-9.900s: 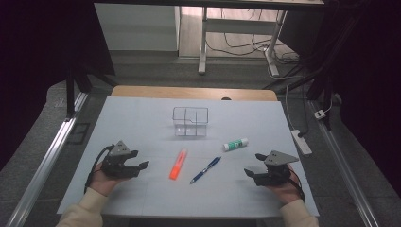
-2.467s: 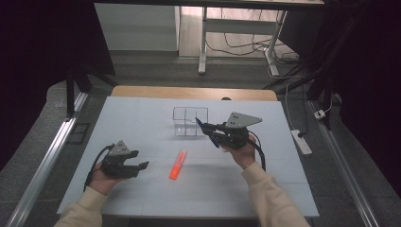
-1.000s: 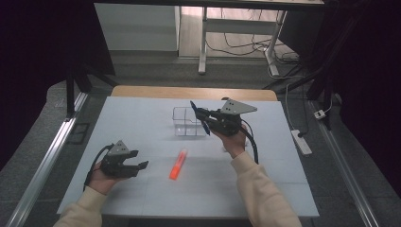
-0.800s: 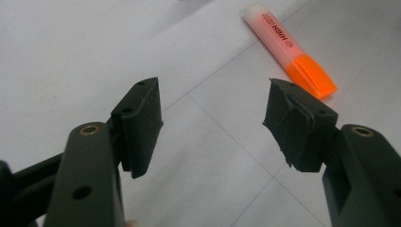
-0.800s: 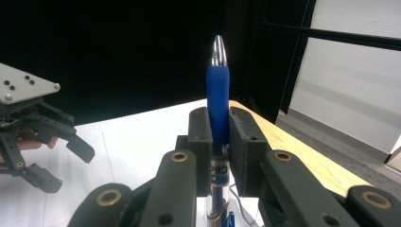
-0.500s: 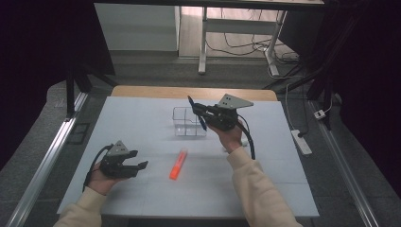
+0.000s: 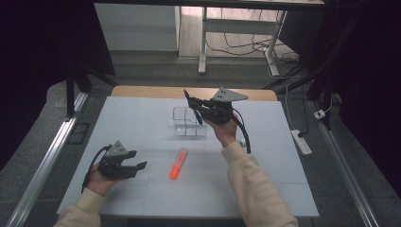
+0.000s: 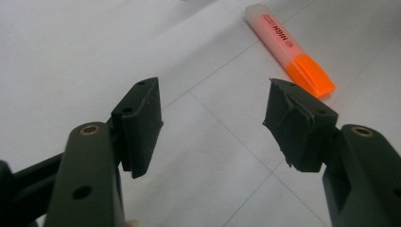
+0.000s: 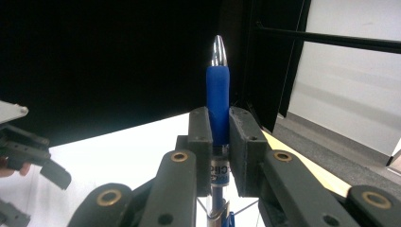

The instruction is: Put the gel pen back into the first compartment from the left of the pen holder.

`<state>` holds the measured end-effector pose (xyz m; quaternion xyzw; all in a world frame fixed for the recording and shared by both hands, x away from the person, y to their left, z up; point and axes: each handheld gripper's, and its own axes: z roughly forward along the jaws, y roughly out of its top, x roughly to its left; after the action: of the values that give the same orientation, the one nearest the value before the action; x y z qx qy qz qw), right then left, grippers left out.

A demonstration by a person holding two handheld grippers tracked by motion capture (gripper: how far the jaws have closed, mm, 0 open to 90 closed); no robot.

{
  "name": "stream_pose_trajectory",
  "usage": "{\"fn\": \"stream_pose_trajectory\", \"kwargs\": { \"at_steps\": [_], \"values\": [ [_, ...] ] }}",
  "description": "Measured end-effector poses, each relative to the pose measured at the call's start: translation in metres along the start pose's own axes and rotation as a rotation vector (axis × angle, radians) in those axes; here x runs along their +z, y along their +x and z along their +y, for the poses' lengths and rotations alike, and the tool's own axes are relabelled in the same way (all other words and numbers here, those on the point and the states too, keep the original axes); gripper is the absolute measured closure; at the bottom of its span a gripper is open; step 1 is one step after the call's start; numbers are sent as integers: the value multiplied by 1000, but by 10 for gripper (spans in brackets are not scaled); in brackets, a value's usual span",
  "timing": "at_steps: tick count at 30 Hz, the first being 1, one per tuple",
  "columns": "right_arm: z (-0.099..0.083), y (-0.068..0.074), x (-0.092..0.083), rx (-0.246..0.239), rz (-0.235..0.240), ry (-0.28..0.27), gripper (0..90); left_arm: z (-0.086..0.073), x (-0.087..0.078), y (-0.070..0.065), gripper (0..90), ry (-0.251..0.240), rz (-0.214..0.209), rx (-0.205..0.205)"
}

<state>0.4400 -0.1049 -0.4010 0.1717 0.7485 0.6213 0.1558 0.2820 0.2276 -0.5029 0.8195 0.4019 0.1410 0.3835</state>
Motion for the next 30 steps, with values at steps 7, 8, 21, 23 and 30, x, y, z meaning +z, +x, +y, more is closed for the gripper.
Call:
{"fn": "stream_pose_trajectory", "kwargs": {
  "at_steps": [7, 8, 21, 23, 30],
  "values": [
    [5, -2, 16, 1, 0, -5, 797, 0, -1, 1, 368, -3, -2, 0],
    [7, -2, 19, 3, 2, -5, 797, 0, -1, 1, 368, -4, -3, 0],
    [2, -13, 46, 32, -6, 5, 797, 0, 1, 1, 365, -3, -10, 3],
    [1, -13, 49, 40, -4, -1, 797, 0, 1, 1, 365, -3, -10, 2],
    [0, -12, 66, 40, 0, -7, 797, 0, 2, 2, 365, -2, -15, -1]
  ]
}}
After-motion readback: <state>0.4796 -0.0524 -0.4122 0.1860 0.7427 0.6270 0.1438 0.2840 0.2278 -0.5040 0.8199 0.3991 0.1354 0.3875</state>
